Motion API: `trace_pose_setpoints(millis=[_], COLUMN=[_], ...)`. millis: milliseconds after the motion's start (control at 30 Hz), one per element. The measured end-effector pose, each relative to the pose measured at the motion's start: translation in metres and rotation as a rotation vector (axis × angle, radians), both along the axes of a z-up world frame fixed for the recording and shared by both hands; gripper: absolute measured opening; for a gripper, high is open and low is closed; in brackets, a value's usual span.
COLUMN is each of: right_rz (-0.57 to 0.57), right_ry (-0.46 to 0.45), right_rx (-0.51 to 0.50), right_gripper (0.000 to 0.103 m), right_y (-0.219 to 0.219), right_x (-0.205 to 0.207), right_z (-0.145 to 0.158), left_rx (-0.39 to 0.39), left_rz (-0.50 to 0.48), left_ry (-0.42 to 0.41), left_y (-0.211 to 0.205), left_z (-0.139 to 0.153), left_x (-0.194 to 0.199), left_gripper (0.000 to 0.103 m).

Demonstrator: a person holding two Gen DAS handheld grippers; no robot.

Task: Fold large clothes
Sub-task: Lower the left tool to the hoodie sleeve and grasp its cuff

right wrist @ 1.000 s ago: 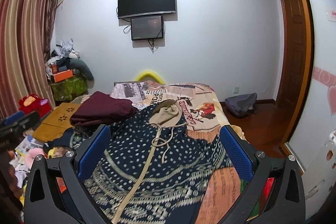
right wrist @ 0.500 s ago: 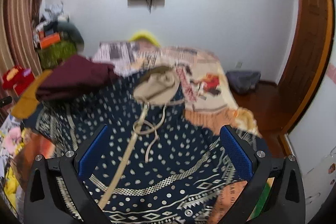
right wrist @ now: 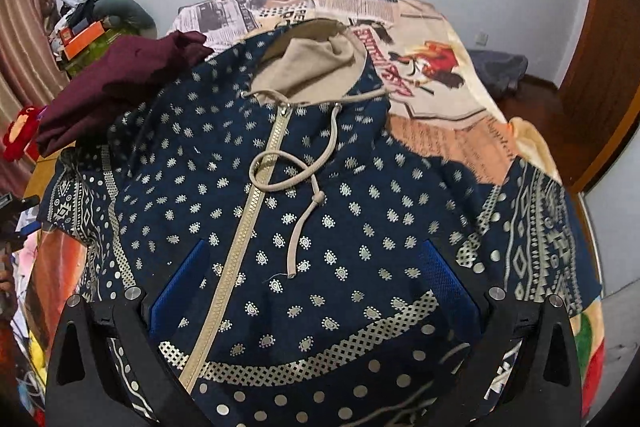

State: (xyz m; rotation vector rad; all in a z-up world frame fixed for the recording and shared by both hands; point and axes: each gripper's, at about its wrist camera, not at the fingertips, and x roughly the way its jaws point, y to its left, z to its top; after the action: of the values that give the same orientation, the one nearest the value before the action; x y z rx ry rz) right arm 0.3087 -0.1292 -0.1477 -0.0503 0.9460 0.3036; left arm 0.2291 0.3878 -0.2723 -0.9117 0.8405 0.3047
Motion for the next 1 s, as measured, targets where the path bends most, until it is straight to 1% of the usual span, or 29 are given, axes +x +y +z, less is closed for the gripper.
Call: trace_pose_setpoints(millis=[33,100,133,167,200,233,300,467,500,667,733,800,833,933,1000], right_rz=[-0.003,-0.011,-0.014,-0.018,-0.024,-0.028,-0.035,-0.045,-0.045,-0.030,-0.023,-0.016,-0.014,-0.007,-0.002], right_ry=[0.005,0.015,0.018,0.020,0.021,0.020,0.014,-0.016,-0.022,-0.055,-0.063,-0.069,-0.072,-0.083,-0.091], right_rx=[0.002,0.007,0.009,0.012,0.018,0.022,0.034,0.052,0.053,0.048,0.046,0.050,0.051,0.045,0.036], right_gripper=[0.103,0.103,0.103,0.103,0.103,0.103,0.103,0.103,0.103,0.103,0.103,0.103,0.103,0.103,0.103], right_y=[0.000,-0.002,-0.002,-0.003,-0.006,-0.007,-0.012,-0.021,-0.022,-0.029,-0.032,-0.035,-0.036,-0.042,-0.045], right_x=[0.001,0.003,0.004,0.004,0.004,0.004,0.002,-0.006,-0.008,-0.020,-0.024,-0.027,-0.028,-0.030,-0.031], right_z=[-0.001,-0.003,-0.003,-0.003,-0.001,0.000,0.005,0.022,0.025,0.037,0.040,0.043,0.043,0.047,0.049], left_rx=[0.009,0.062,0.099,0.130,0.176,0.227,0.281,0.462,0.492,0.647,0.678,0.693,0.697,0.690,0.681], left_rz=[0.010,0.035,0.045,0.051,0.055,0.048,0.043,-0.006,-0.020,-0.125,-0.176,-0.234,-0.258,-0.373,-0.452], left_ry=[0.006,0.041,0.056,0.065,0.079,0.086,0.076,0.023,0.009,-0.120,-0.169,-0.208,-0.220,-0.258,-0.268], left_y=[0.001,0.002,0.001,0.003,0.001,-0.003,-0.007,-0.042,-0.050,-0.106,-0.131,-0.157,-0.167,-0.212,-0.242], left_z=[0.000,0.001,0.004,0.006,0.010,0.018,0.030,0.083,0.093,0.153,0.173,0.188,0.191,0.201,0.199], left_x=[0.003,0.009,0.010,0.011,0.015,0.016,0.018,0.016,0.016,0.022,0.027,0.037,0.042,0.064,0.077], left_gripper=[0.059,0.039,0.034,0.018,0.006,0.005,0.002,0.002,0.002,0.002,0.002,0.002,0.002,0.002,0.002])
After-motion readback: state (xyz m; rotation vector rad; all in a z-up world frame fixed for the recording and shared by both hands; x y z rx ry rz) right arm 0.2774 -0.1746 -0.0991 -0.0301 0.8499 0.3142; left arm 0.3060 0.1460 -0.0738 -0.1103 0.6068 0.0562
